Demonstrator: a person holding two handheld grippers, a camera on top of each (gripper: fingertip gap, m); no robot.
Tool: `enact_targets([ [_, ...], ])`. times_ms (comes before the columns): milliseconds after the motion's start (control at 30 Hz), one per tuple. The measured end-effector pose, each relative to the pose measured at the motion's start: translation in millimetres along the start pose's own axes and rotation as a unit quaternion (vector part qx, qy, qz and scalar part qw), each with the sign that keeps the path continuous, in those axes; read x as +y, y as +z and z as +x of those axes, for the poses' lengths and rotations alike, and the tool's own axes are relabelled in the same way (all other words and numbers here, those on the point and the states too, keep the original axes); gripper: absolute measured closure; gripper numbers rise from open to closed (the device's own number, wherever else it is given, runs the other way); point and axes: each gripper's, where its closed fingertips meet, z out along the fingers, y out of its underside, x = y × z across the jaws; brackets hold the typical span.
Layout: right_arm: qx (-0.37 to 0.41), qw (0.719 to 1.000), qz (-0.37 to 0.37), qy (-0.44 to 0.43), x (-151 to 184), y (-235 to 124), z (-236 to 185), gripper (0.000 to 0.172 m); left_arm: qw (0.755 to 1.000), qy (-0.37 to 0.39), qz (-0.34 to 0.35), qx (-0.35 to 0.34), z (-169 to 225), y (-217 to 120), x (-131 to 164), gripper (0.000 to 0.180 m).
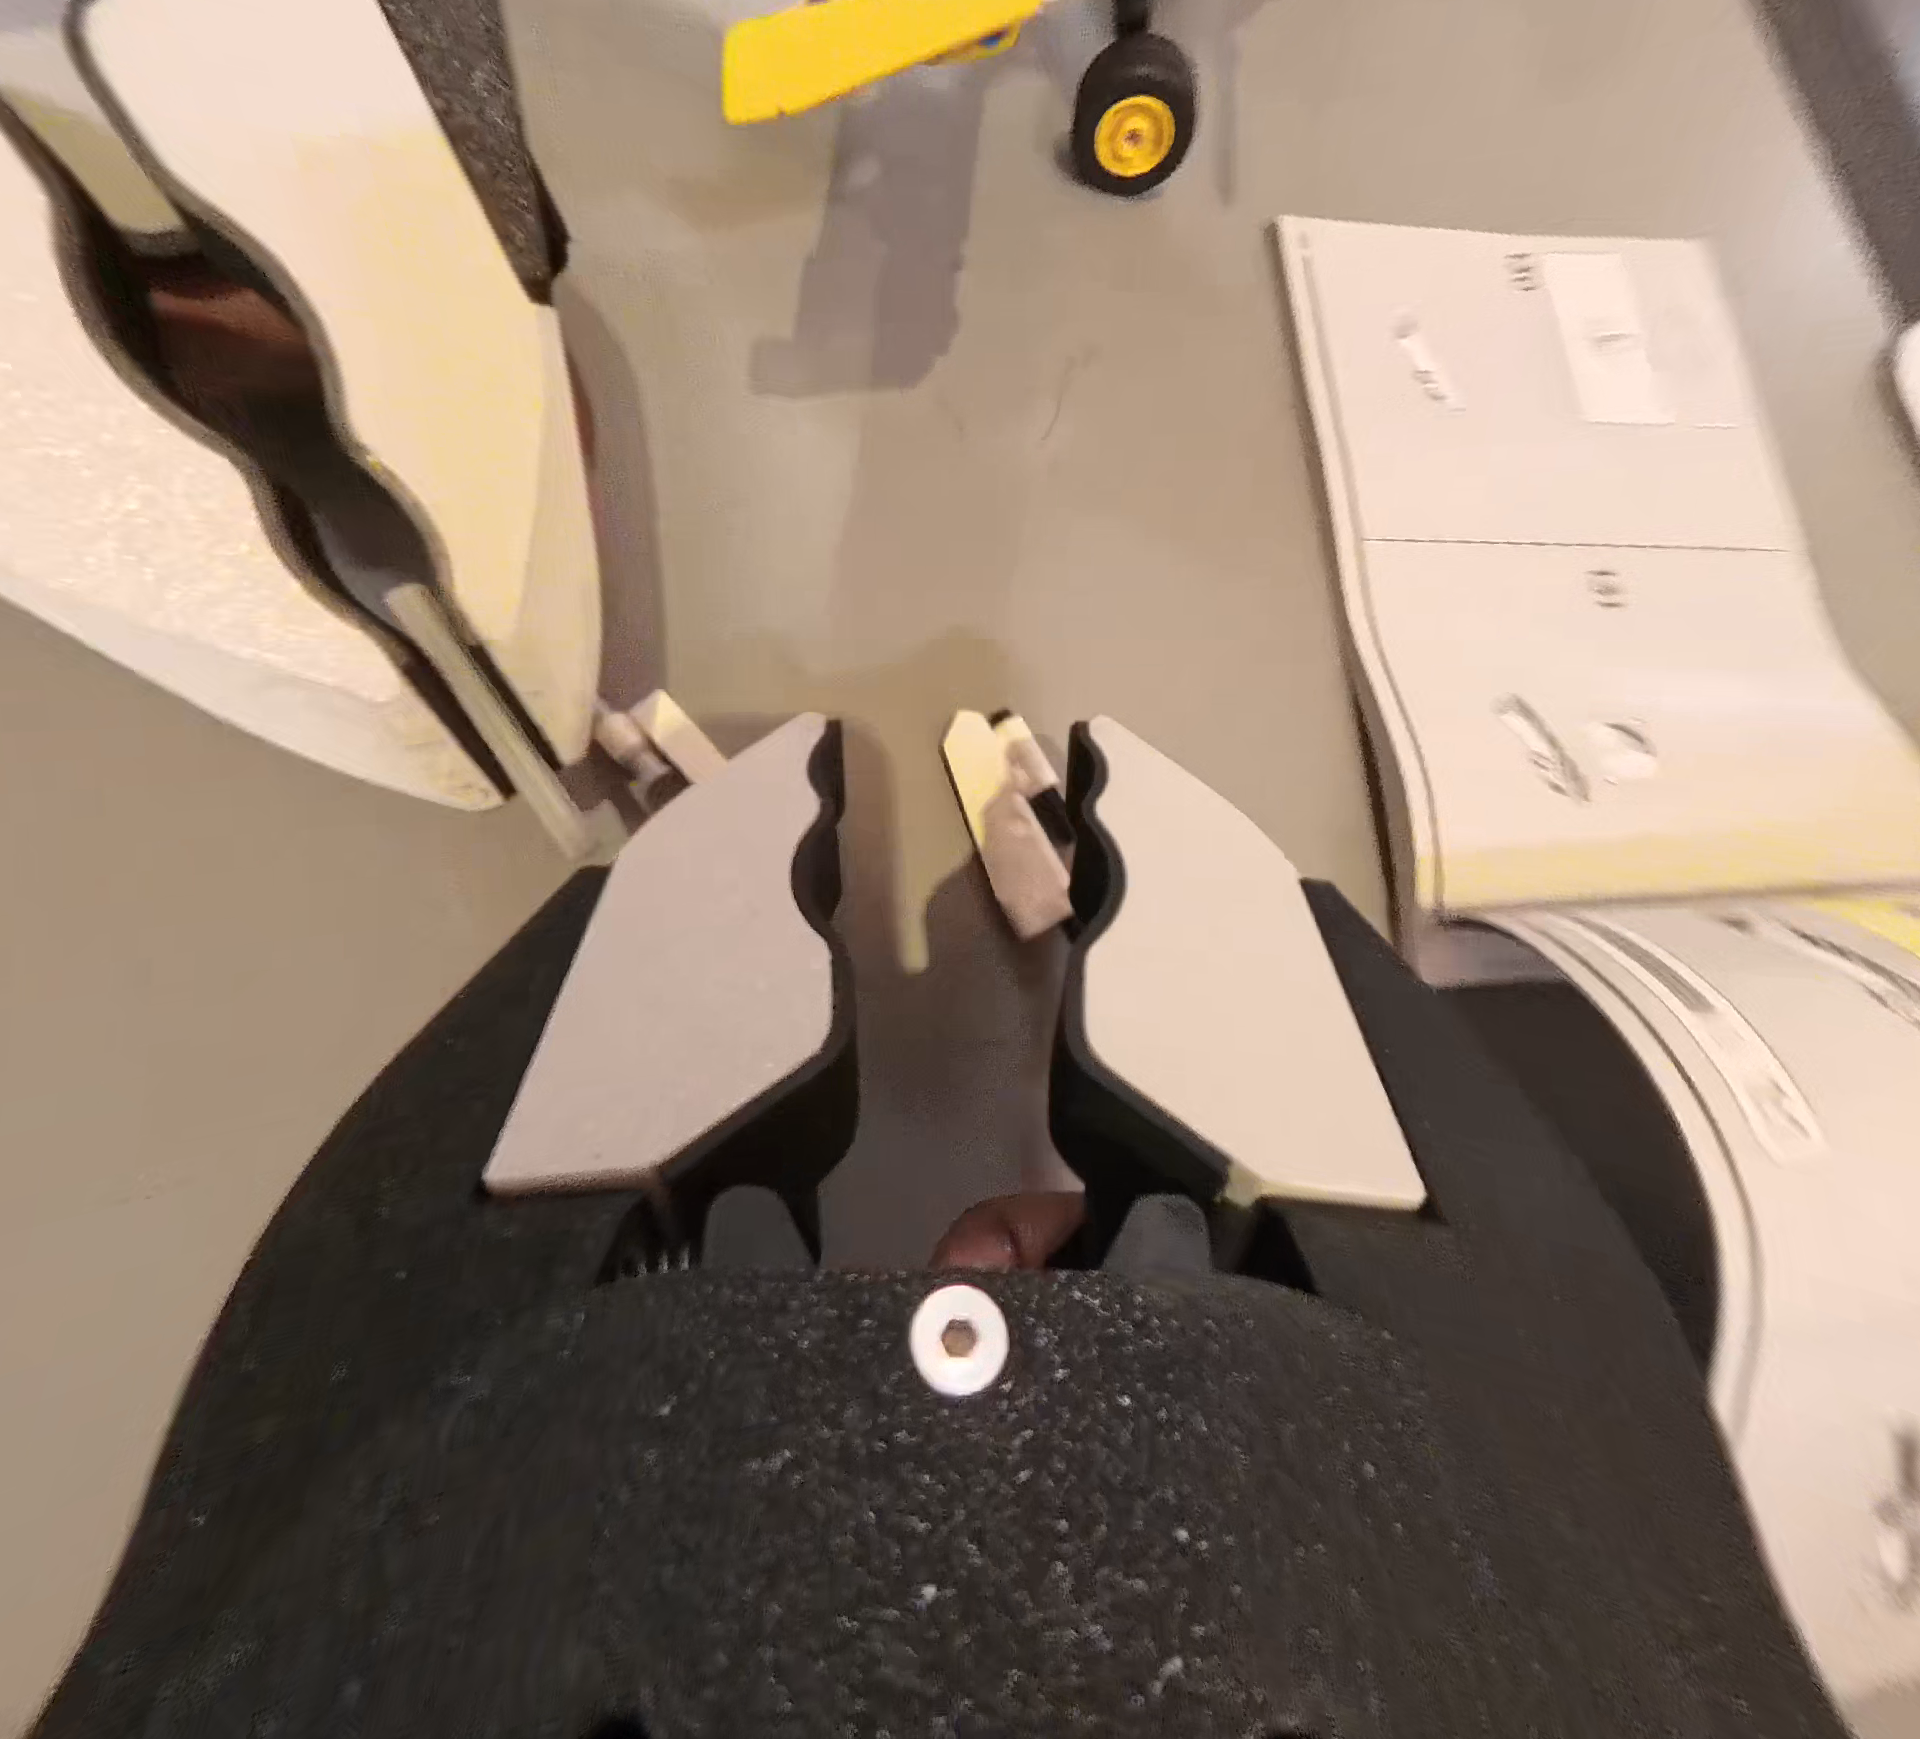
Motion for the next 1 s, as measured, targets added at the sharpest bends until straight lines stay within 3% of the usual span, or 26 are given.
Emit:
enact_targets([
  [200,-0.06,0.996,-0.067,0.007,13,17,-10,0.13,1.0,-0.007,0.01,-0.005,-11,-14,3,0.176],
  [333,-0.09,0.991,-0.096,-0.036,35,-7,-26,0.137,1.0,-0.009,0.012,0.002,-10,-17,3,0.176],
  [533,-0.086,0.989,-0.117,-0.015,75,-52,-22,0.138,1.0,0.003,0.009,0.015,-1,-14,3,0.176],
  [667,-0.03,0.998,-0.045,0.016,60,-61,-4,0.136,1.0,0.002,0.008,0.022,2,-11,4,0.176],
  [800,-0.01,0.999,-0.014,-0.033,44,-58,18,0.135,1.0,0.005,-0.001,0.023,2,-7,9,0.176],
  [900,-0.053,0.993,-0.039,-0.101,39,-55,18,0.135,1.0,0.005,-0.004,0.019,-1,-7,11,0.176],
  [1000,-0.119,0.973,-0.112,-0.165,47,-50,12,0.136,1.0,0.006,-0.003,0.016,-3,-8,10,0.176],
])
